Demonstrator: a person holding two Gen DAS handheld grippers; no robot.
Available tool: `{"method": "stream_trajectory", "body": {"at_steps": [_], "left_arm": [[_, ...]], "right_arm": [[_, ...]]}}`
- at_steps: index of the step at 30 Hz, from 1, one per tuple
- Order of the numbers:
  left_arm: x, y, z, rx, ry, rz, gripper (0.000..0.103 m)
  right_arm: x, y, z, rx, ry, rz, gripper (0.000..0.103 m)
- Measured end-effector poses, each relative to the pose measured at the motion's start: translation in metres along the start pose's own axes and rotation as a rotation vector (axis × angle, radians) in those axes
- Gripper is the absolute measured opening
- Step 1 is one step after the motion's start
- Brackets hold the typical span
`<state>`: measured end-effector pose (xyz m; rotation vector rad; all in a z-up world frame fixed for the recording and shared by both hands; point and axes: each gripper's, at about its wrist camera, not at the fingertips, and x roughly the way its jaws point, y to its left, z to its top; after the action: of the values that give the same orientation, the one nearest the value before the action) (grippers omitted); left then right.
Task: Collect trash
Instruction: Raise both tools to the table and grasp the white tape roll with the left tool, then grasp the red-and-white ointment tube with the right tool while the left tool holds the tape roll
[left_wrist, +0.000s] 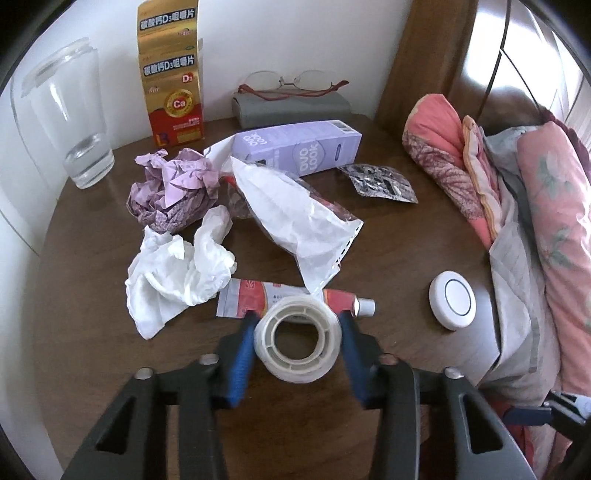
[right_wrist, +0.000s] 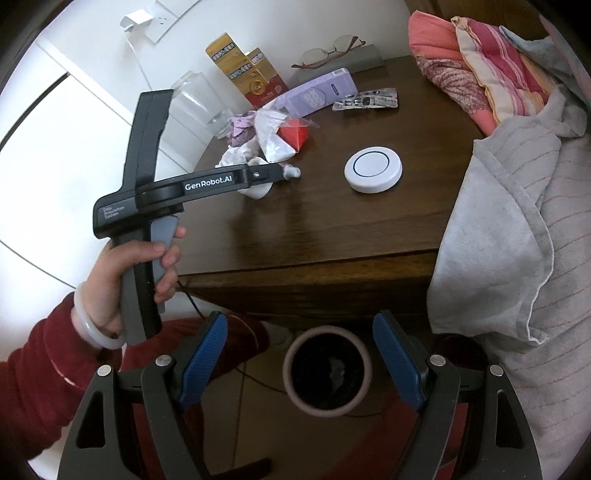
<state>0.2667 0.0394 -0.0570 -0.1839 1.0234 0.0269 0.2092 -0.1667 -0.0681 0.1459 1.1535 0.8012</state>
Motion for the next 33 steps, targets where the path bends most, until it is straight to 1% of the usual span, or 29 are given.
{"method": "stream_trajectory", "body": {"at_steps": [3,8,12,17,21,22,26,30,33], "left_arm": [[-0.001,0.000,-0.001,0.016,-0.002,-0.002,0.043],[-0.012,0.010,-0.007,-0.011,-0.009,-0.025,0.043],[-0.025,0.020,-0.010,-0.019,-0.019,-0.017,0.043],[-0.037,0.038,-0.014,-0.028,-0.013,0.016,0.043],[-0.039,0.054,-0.018,-0.050,0.020,0.050,0.043],[-0.039,0.057,-0.019,-0.057,0.032,0.057,0.043],[-0.040,0.068,-0.019,-0.084,0.057,0.064,0.043],[-0.039,0.074,-0.019,-0.093,0.063,0.066,0.043],[-0.037,0.080,-0.021,-0.106,0.074,0.060,0.043]], "right_arm": [[0.000,-0.001,0.002,0.003,-0.002,-0.001,0.080],[0.001,0.007,0.014,-0.046,0.004,0.004,0.080],[0.007,0.025,0.039,-0.125,0.012,0.006,0.080],[0.032,0.054,0.077,-0.268,0.058,-0.029,0.081],[0.061,0.072,0.106,-0.376,0.117,-0.115,0.081],[0.067,0.074,0.111,-0.391,0.133,-0.125,0.081],[0.096,0.084,0.129,-0.461,0.211,-0.188,0.081],[0.121,0.088,0.136,-0.502,0.277,-0.248,0.081],[0.133,0.085,0.143,-0.477,0.299,-0.261,0.081]]}}
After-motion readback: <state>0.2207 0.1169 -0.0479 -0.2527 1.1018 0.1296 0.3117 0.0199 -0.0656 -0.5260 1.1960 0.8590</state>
